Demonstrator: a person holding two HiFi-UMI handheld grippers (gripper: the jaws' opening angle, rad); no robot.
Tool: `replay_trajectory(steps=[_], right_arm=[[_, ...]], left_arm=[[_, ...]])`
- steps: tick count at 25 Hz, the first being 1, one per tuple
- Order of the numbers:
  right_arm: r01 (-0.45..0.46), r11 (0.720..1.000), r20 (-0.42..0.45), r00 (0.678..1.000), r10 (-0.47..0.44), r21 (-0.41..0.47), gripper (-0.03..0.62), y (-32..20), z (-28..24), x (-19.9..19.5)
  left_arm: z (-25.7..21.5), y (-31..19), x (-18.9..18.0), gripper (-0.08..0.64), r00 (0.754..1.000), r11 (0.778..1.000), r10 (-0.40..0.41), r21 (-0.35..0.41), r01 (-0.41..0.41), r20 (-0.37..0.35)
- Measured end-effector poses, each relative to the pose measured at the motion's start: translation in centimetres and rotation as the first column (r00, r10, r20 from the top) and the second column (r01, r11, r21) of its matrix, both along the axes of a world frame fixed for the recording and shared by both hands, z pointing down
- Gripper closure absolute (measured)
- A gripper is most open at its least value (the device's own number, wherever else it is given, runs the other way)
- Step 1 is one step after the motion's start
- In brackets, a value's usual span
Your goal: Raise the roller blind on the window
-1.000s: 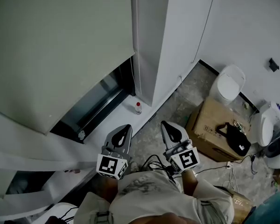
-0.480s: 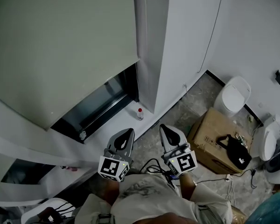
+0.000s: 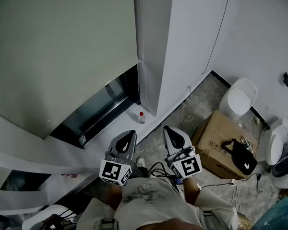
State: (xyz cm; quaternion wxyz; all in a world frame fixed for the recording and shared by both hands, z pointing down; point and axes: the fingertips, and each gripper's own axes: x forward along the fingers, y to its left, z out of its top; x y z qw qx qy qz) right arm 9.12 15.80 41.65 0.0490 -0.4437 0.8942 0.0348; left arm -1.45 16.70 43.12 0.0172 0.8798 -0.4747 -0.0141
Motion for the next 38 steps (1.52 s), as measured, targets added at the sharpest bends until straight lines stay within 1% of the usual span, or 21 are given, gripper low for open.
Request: replay_trajectory(steps=[8, 11, 13, 16, 18, 21, 24, 27, 29, 35, 38], right_arm=[[-0.043, 0.999, -0.033, 0.999, 0.043, -0.004, 0.583, -3.5, -0.7, -1.1], [-0.048, 0.999, -0.03, 0.998, 0.048, 0.01, 0.583, -5.1, -1.2, -2.0], [-0.053, 0.999, -0.032, 0.998, 0.053, 0.004, 0.583, -6.1, -1.3, -2.6], [-0.092, 0.996, -0.051, 0.995, 0.091, -0.017, 0.583, -7.5, -0.9, -3.0], [-0.104, 0.994, -0.048, 0.994, 0.103, -0.015, 0.583, -8.3, -1.1, -3.4], [-0.126, 0.992, -0.07, 0.99, 0.124, -0.022, 0.583, -9.3, -0.9, -4.0], [-0.139, 0.99, -0.07, 0.988, 0.136, -0.034, 0.583, -10.0, -0.7, -4.2], [-0.146, 0.989, -0.07, 0.987, 0.145, -0.014, 0.583, -10.9, -1.2, -4.4], [-0.157, 0.987, -0.076, 0.985, 0.155, -0.016, 0.583, -11.8, -1.3, -4.4], [-0.138, 0.99, -0.068, 0.988, 0.138, -0.001, 0.583, -14.5, -1.3, -4.5], [-0.125, 0.992, -0.076, 0.99, 0.123, -0.023, 0.583, -15.9, -0.3, -4.0]], left_arm=[[-0.3, -3.9, -1.0, 0.555, 0.999, 1.0, 0.021, 0.002, -0.021, -0.029], [-0.3, -5.6, -1.7, 0.555, 0.999, 0.999, 0.033, -0.006, -0.033, -0.026], [-0.4, -6.8, -2.2, 0.555, 0.999, 0.999, 0.041, -0.008, -0.042, -0.02], [-0.5, -8.2, -2.9, 0.555, 0.998, 0.998, 0.057, -0.009, -0.057, -0.02], [-0.5, -9.1, -3.3, 0.555, 0.997, 0.998, 0.069, -0.013, -0.069, -0.024], [-0.6, -10.2, -3.9, 0.555, 0.996, 0.996, 0.091, -0.017, -0.091, -0.023], [-0.9, -11.3, -4.2, 0.555, 0.994, 0.994, 0.108, -0.022, -0.109, -0.021], [-0.7, -12.5, -4.2, 0.555, 0.993, 0.993, 0.118, -0.029, -0.118, -0.025], [-0.6, -13.3, -4.1, 0.555, 0.992, 0.992, 0.122, -0.031, -0.123, -0.027], [-0.1, -15.8, -3.8, 0.555, 0.993, 0.992, 0.116, -0.044, -0.117, -0.029], [0.3, -17.0, -3.3, 0.555, 0.995, 0.994, 0.099, -0.047, -0.1, -0.026]])
